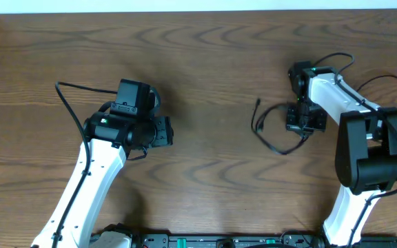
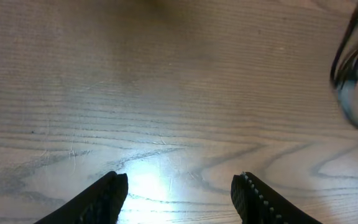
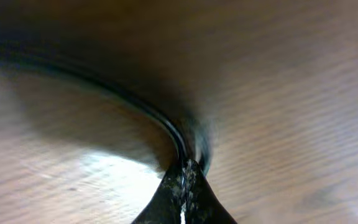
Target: Untangle cables
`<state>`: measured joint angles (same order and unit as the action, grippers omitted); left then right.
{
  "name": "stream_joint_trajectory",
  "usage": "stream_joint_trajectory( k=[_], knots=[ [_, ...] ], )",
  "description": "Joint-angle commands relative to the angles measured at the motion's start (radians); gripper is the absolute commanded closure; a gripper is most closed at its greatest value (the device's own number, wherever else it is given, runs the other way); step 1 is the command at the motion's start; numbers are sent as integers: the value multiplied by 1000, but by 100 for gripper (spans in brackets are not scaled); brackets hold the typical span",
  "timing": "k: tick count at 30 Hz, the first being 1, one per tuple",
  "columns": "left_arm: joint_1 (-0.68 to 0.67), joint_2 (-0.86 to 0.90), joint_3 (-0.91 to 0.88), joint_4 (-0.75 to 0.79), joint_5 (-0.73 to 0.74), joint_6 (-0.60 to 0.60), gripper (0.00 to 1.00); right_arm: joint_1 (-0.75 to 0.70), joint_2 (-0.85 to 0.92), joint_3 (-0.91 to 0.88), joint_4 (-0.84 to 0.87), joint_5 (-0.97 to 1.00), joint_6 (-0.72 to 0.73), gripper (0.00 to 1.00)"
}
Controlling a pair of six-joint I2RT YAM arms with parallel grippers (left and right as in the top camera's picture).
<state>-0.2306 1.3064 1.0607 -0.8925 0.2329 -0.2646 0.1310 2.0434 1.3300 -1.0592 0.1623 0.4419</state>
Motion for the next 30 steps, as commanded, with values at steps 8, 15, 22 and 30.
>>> stream_joint_trajectory(
  k=[8,15,22,30],
  knots=[
    [-1,1,-12,-4,-10,6,41,-100,-103,-73,-26,101,36,99],
    [-1,1,-12,-3,-10,5,41,-344,-435,-72,-14,175,36,99],
    [-1,1,-12,0,-10,5,41,-469,-579,-72,21,-23,-24,99],
    [-1,1,-12,0,-9,5,41,-303,-489,-98,19,-379,-281,68]
  ],
)
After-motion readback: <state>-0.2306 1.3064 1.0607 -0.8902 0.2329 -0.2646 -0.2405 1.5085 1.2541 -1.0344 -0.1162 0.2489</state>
